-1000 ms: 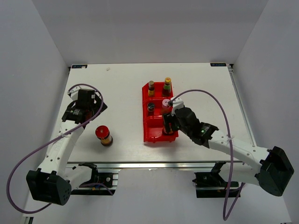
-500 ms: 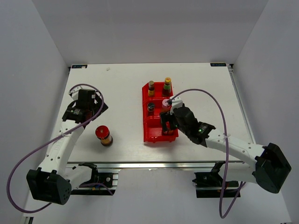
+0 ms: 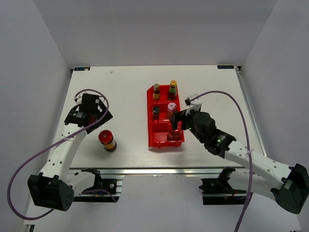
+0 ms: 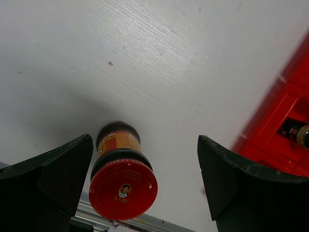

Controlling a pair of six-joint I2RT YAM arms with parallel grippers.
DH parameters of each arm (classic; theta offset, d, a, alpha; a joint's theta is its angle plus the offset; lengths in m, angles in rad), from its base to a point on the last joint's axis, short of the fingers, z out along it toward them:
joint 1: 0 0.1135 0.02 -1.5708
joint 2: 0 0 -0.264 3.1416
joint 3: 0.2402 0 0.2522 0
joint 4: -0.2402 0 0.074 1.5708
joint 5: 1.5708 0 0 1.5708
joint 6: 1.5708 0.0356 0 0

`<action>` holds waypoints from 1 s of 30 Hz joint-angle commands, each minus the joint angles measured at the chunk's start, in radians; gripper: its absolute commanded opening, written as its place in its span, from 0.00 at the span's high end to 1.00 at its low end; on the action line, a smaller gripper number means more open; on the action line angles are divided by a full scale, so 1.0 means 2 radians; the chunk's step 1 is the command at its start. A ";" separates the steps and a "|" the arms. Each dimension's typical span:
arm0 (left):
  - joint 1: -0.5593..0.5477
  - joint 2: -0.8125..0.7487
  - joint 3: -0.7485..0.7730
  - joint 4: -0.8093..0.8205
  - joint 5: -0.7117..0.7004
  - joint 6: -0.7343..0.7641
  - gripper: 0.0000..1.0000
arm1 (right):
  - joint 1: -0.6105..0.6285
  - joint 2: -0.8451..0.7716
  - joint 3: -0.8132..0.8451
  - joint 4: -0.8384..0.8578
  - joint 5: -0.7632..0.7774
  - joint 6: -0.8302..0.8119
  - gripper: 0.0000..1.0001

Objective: Organize the condiment bottles

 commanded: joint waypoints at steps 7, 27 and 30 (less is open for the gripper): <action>0.004 -0.015 -0.005 -0.064 0.059 0.043 0.02 | -0.001 -0.065 -0.027 0.039 0.138 0.010 0.11; 0.003 -0.005 -0.040 -0.095 0.098 0.104 0.02 | -0.002 -0.084 -0.040 0.028 0.168 0.009 0.11; 0.003 -0.003 -0.038 -0.089 0.096 0.101 0.02 | -0.001 -0.084 -0.042 0.031 0.168 0.008 0.11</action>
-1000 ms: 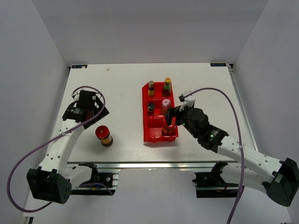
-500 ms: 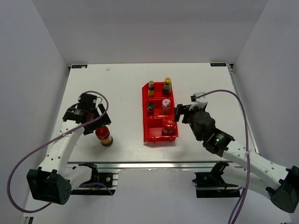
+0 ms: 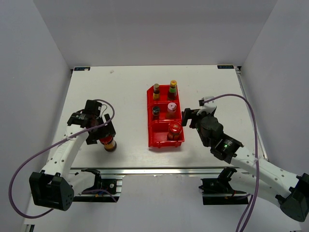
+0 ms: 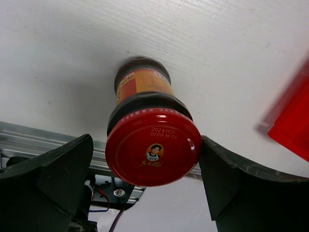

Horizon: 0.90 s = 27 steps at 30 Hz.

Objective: Organize the condiment bottles

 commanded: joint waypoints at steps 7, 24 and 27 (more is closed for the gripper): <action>0.002 0.012 0.003 0.014 0.016 0.006 0.29 | -0.001 -0.014 -0.011 0.019 0.021 0.005 0.11; -0.012 0.013 0.056 0.074 0.167 0.031 0.72 | -0.001 -0.028 -0.017 0.024 0.030 0.001 0.11; -0.029 0.028 0.083 0.071 0.153 0.030 0.74 | -0.002 -0.035 -0.022 0.025 0.034 0.003 0.11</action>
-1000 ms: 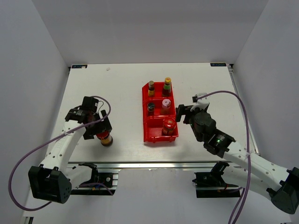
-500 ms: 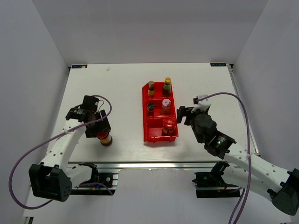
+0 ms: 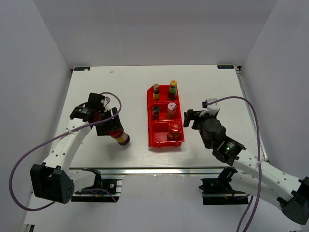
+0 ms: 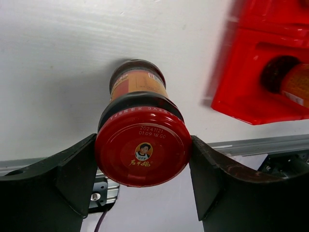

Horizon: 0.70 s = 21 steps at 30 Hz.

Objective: Organize the condiment bottles

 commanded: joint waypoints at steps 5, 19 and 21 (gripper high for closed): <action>-0.054 0.017 0.086 0.053 0.037 -0.008 0.74 | -0.002 -0.022 -0.010 0.025 0.030 0.000 0.11; -0.164 0.124 0.195 0.105 0.042 -0.024 0.76 | -0.003 -0.047 -0.031 0.042 0.054 -0.007 0.11; -0.178 0.132 0.206 0.109 0.040 -0.025 0.76 | -0.004 -0.049 -0.033 0.042 0.058 -0.009 0.11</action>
